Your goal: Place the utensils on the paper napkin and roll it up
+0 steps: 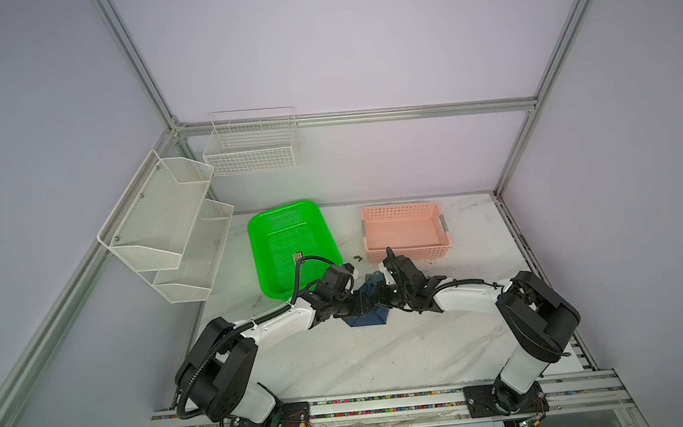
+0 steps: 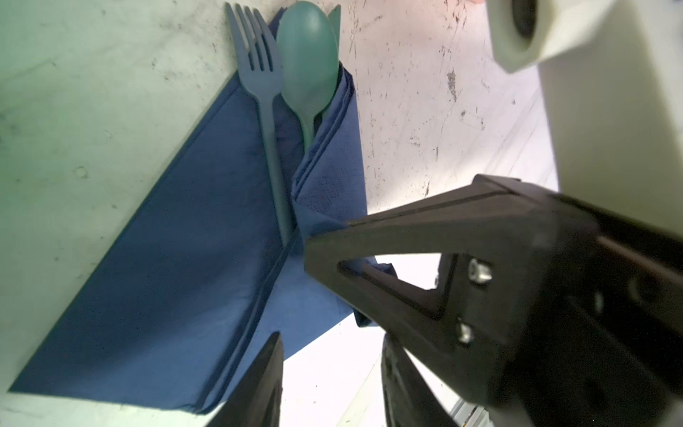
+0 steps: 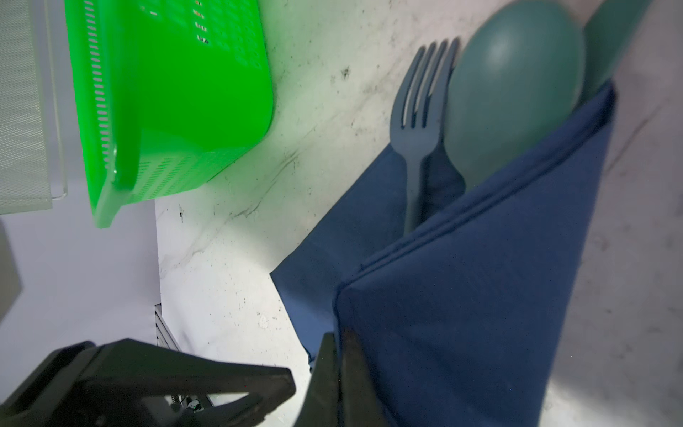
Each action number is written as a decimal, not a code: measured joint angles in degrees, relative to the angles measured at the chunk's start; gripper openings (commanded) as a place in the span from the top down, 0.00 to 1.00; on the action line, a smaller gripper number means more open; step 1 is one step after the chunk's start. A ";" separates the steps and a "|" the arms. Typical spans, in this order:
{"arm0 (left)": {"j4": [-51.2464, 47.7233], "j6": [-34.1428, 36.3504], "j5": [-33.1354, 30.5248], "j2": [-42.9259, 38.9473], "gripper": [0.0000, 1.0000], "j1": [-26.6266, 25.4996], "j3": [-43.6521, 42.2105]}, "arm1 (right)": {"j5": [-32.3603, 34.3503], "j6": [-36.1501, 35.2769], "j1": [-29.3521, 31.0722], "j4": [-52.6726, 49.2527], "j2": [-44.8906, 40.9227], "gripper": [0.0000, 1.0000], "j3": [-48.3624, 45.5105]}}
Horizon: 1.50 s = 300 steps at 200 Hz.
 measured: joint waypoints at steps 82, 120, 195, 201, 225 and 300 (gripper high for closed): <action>4.42 -2.25 1.88 -0.94 0.52 6.93 -5.29 | -0.11 0.00 1.97 0.44 2.14 0.98 1.46; 7.10 -3.17 3.28 0.66 0.51 8.17 -5.62 | -0.11 -0.02 3.45 1.01 3.85 0.99 2.93; 12.74 -3.48 5.29 4.11 0.53 9.25 -5.60 | -0.07 -0.04 5.77 1.27 6.47 1.00 3.13; 13.38 -3.32 5.29 4.50 0.53 9.25 -5.60 | -0.09 -0.04 5.84 1.29 6.47 1.00 3.13; 14.58 -3.10 5.18 5.95 0.56 9.64 -5.57 | -0.09 -0.02 6.05 1.73 6.47 1.00 3.13; 13.11 -0.02 6.05 7.23 0.63 9.57 -5.29 | -0.28 0.00 6.80 4.02 6.62 1.00 3.13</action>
